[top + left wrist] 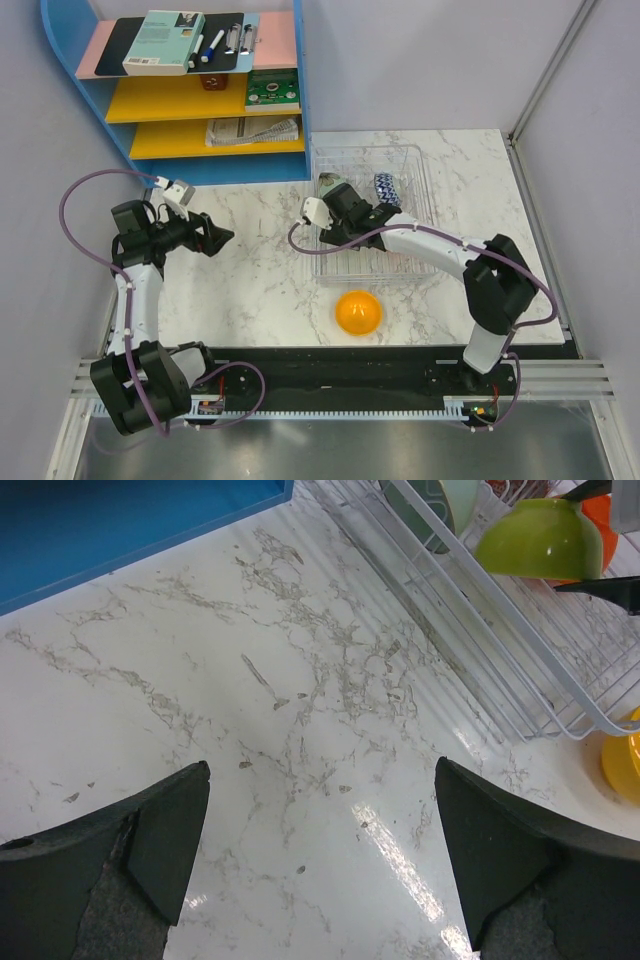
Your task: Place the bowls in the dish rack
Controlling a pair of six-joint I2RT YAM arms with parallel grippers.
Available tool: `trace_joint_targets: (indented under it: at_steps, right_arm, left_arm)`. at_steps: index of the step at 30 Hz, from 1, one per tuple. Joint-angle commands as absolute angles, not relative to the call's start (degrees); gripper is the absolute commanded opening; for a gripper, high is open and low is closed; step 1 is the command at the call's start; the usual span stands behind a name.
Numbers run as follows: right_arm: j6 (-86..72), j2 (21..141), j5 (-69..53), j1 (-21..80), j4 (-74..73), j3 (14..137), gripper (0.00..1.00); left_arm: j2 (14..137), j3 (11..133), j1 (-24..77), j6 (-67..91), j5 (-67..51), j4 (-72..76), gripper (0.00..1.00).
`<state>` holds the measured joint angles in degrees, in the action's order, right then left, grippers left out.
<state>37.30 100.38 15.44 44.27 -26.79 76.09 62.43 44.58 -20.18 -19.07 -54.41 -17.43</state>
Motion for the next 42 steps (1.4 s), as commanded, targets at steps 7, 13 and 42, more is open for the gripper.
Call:
trace_joint_targets:
  at_steps: [7,13,42]
  right_arm:
    - [43.3,105.8,24.2,47.0,-17.3,74.5,0.0]
    - [43.4,108.5,24.4,47.7,-16.3,74.8,0.0]
    - [39.9,102.9,14.6,48.9,-25.3,75.0,0.91]
  left_arm:
    - [60.2,43.4,-20.7,-20.2,-56.8,-15.6,1.0]
    - [59.9,43.3,-20.7,-20.2,-57.0,-15.6,1.0]
    - [59.1,43.3,-21.6,-20.2,-57.8,-15.6,1.0]
